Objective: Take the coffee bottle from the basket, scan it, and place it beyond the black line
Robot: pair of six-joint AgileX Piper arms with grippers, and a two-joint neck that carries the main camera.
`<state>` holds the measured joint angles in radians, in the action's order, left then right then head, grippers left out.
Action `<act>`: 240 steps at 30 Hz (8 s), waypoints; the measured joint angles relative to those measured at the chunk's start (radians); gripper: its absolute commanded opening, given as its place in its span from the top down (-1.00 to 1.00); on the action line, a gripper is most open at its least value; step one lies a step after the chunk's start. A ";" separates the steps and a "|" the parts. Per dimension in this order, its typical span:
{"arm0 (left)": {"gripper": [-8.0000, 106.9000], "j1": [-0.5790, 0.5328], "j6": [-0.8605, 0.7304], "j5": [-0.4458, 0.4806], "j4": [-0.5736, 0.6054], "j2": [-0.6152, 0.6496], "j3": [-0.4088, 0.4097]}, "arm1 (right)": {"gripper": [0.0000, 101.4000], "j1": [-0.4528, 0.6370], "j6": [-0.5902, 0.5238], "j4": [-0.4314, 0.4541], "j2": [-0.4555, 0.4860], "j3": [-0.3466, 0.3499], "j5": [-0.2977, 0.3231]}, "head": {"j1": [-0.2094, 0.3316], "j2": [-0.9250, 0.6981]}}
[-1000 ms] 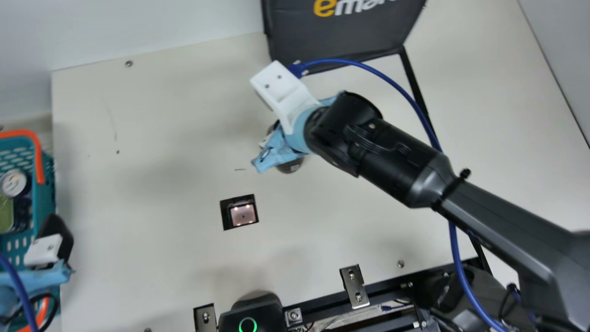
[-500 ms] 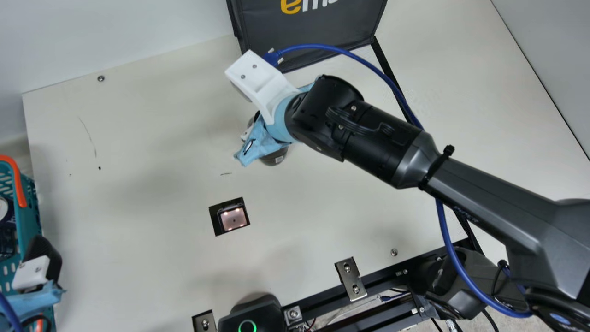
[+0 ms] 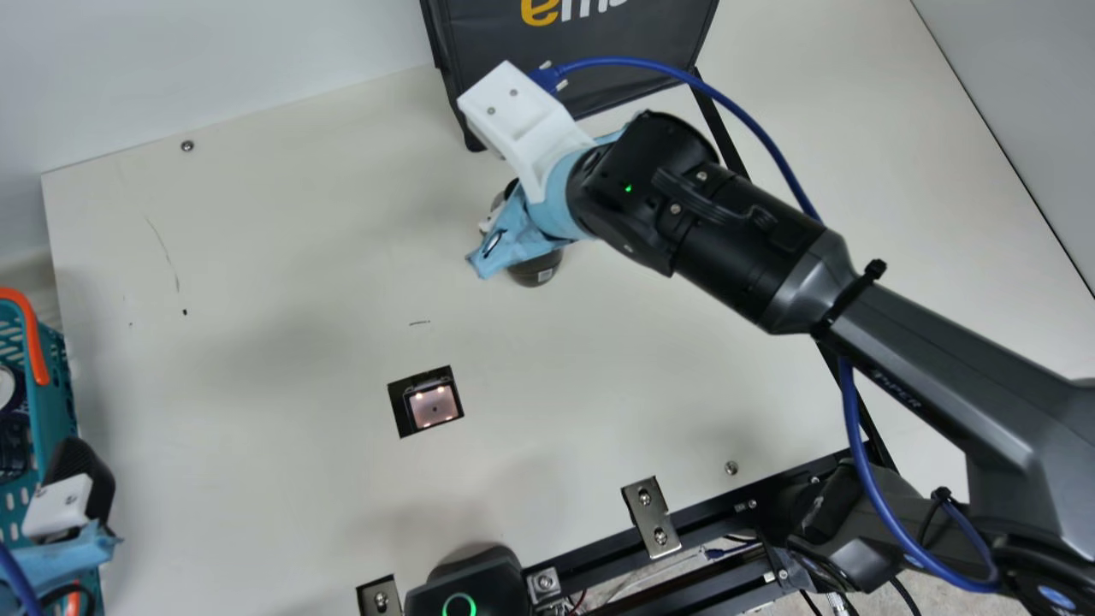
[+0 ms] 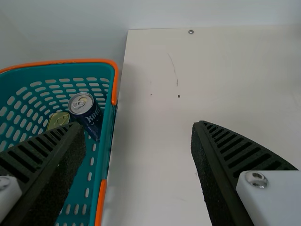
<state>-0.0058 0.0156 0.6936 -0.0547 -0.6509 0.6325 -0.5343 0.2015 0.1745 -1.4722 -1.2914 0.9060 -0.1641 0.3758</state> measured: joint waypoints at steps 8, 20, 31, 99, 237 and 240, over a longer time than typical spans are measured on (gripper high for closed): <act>-0.71 0.000 0.000 0.000 0.000 0.000 0.000 | 1.00 0.089 -0.019 -0.007 0.042 0.035 0.008 | 0.000 0.000; -0.71 0.000 0.000 0.000 0.000 0.000 0.000 | 1.00 0.272 -0.052 -0.049 0.093 0.082 0.025 | 0.000 -0.002; -0.71 0.000 0.000 0.000 0.000 0.000 0.000 | 1.00 0.482 -0.117 -0.098 0.107 0.094 0.025 | 0.000 -0.002; -0.71 0.000 0.000 0.000 0.000 0.000 0.000 | 0.41 1.051 -0.443 -0.265 -0.053 0.035 -0.108 | 0.000 -0.002; -0.71 -0.008 -0.016 0.147 0.025 -0.033 0.162 | -0.79 0.469 -0.123 -0.114 0.418 0.019 0.037 | 0.000 -0.184; -0.71 -0.008 -0.024 0.198 0.032 -0.044 0.214 | -0.79 0.479 -0.142 -0.121 0.471 0.028 0.081 | 0.000 -0.256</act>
<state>-0.0140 -0.0084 0.8918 -0.0229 -0.6951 0.8461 -0.0556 0.0594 0.0531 -1.0013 -1.2630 0.9866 -0.1641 0.1197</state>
